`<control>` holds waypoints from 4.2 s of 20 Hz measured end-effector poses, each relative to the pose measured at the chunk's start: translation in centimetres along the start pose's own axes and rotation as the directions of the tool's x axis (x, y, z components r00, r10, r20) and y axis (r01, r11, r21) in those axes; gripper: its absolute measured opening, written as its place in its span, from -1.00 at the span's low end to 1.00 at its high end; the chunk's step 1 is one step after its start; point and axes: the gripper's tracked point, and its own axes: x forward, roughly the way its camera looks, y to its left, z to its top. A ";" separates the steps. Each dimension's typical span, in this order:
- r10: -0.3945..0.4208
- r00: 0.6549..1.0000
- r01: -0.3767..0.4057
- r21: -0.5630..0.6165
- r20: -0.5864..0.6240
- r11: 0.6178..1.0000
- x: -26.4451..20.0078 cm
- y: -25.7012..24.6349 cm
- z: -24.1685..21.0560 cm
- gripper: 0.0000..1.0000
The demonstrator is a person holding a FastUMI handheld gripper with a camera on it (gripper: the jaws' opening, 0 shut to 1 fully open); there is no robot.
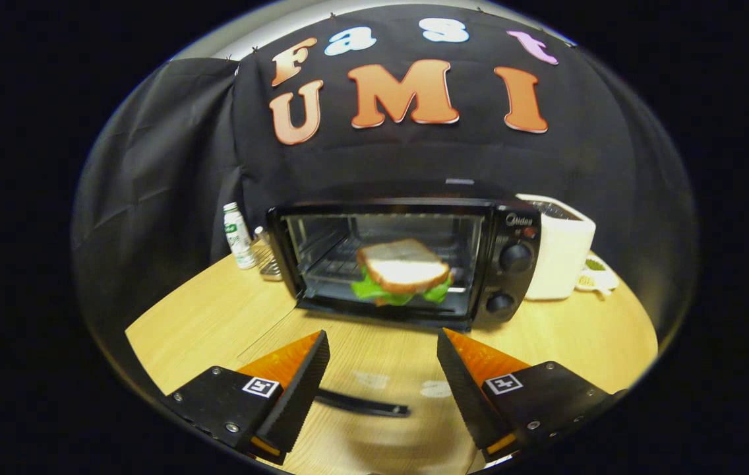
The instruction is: Open the toaster oven, put the food inside, and close the toaster oven door.
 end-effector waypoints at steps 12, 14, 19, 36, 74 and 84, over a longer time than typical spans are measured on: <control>0.031 0.978 -0.029 0.012 -0.206 0.999 -2.5 0.0 -8.8 0.93; 0.017 0.973 -0.015 0.012 -0.229 1.000 -1.4 -0.6 -9.1 0.93; 0.048 0.968 -0.033 0.065 -0.245 0.997 0.4 0.6 -8.9 0.91; -0.049 0.999 0.048 -0.061 -0.011 0.997 3.4 -0.3 4.7 0.94; -0.021 0.696 0.183 -0.149 0.718 0.972 -31.5 -1.0 39.2 0.99; -0.027 0.659 0.185 -0.128 0.751 0.974 -34.4 -3.5 39.5 1.00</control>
